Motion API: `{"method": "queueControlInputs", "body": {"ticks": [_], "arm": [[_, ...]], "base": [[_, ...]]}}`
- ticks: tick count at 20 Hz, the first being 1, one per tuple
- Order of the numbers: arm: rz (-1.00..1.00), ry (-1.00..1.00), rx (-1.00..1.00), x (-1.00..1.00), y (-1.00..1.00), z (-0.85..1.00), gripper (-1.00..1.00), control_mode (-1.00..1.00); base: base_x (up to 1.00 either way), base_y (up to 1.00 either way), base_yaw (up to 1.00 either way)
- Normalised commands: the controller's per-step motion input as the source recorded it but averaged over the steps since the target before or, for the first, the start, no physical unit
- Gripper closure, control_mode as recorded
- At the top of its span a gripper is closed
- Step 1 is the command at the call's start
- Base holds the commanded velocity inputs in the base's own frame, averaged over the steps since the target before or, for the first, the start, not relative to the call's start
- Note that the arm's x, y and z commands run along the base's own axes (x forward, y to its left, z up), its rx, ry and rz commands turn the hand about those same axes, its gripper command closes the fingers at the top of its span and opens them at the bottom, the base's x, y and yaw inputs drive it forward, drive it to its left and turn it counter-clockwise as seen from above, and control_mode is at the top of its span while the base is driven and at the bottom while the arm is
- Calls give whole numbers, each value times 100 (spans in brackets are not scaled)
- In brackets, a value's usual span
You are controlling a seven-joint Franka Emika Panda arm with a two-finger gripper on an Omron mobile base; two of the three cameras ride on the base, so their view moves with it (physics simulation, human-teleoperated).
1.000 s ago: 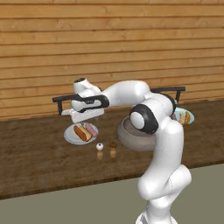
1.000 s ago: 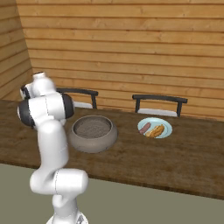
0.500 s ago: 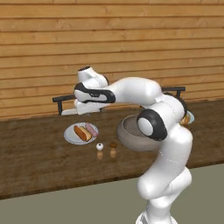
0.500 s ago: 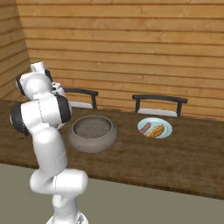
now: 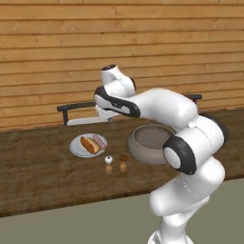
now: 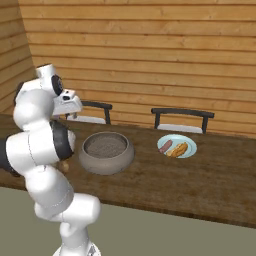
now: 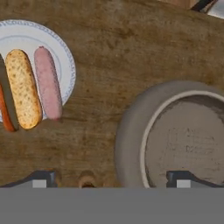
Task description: Place one bun and one sausage from the bowl on each plate.
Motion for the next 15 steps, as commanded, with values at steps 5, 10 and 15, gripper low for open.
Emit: {"method": "queueControlInputs", "body": {"ticks": [5, 10, 15], "arm": [[-2, -6, 0, -42, -56, 58, -100, -100], [-3, -10, 0, -41, -66, 71, -100, -100], [-2, -13, 1, -39, -71, 58, -100, -100]], "base": [[0, 0, 0], [0, 0, 0], [0, 0, 0]]}}
